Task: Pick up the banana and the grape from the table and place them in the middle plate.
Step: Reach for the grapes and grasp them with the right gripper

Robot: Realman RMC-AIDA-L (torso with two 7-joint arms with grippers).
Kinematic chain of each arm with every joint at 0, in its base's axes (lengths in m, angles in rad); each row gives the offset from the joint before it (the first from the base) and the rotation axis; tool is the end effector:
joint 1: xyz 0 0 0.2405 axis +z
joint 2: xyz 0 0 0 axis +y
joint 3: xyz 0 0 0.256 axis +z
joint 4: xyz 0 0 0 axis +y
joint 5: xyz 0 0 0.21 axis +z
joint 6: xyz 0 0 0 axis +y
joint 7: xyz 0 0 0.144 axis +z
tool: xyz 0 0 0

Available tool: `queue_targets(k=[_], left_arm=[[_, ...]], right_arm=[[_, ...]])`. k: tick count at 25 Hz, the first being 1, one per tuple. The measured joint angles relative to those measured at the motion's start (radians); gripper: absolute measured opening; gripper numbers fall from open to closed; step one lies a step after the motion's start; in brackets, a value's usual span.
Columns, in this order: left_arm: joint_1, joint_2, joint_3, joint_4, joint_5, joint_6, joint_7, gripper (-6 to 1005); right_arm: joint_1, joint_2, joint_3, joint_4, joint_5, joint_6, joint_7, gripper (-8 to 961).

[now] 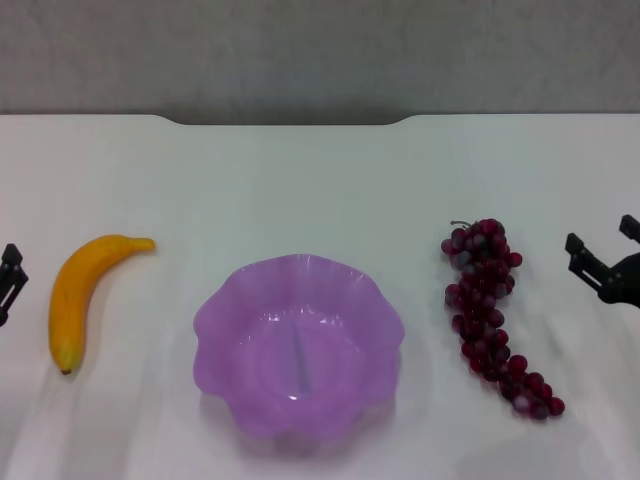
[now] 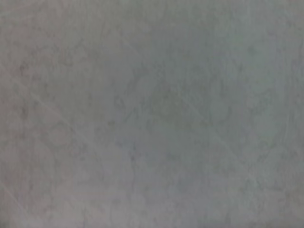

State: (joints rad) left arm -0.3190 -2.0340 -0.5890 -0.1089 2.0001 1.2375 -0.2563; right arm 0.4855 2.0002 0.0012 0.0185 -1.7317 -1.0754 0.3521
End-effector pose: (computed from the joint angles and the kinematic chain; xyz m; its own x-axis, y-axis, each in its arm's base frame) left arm -0.3819 0.2838 0.0135 0.6686 0.0080 0.7436 0.7436 -0.0158 -0.6684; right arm 0.3618 0.3323 -0.0048 0.7863 -0.1452 -0.6006 -0.6127 -0.3090 -0.7274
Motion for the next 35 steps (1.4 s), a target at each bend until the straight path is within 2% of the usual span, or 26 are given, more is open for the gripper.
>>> queue_targets(k=[1, 9, 17, 30, 35], left_arm=[[0.0, 0.0, 0.0, 0.0, 0.0, 0.0, 0.0, 892], [-0.002, 0.0, 0.002, 0.001, 0.0, -0.003, 0.0, 892], [-0.003, 0.0, 0.003, 0.001, 0.002, 0.0, 0.0, 893], [-0.008, 0.0, 0.003, -0.003, 0.002, -0.002, 0.0, 892], [-0.008, 0.0, 0.003, -0.005, 0.002, -0.001, 0.005, 892]], right_arm=[[0.001, 0.0, 0.0, 0.0, -0.01, -0.002, 0.001, 796], [0.02, 0.0, 0.0, -0.018, -0.068, 0.001, 0.073, 794], [0.031, 0.0, -0.023, -0.081, -0.138, -0.026, 0.262, 791], [0.096, -0.001, -0.149, -0.181, -0.336, -0.036, 0.59, 790], [0.105, 0.002, -0.186, -0.182, -0.37, 0.022, 0.623, 789]])
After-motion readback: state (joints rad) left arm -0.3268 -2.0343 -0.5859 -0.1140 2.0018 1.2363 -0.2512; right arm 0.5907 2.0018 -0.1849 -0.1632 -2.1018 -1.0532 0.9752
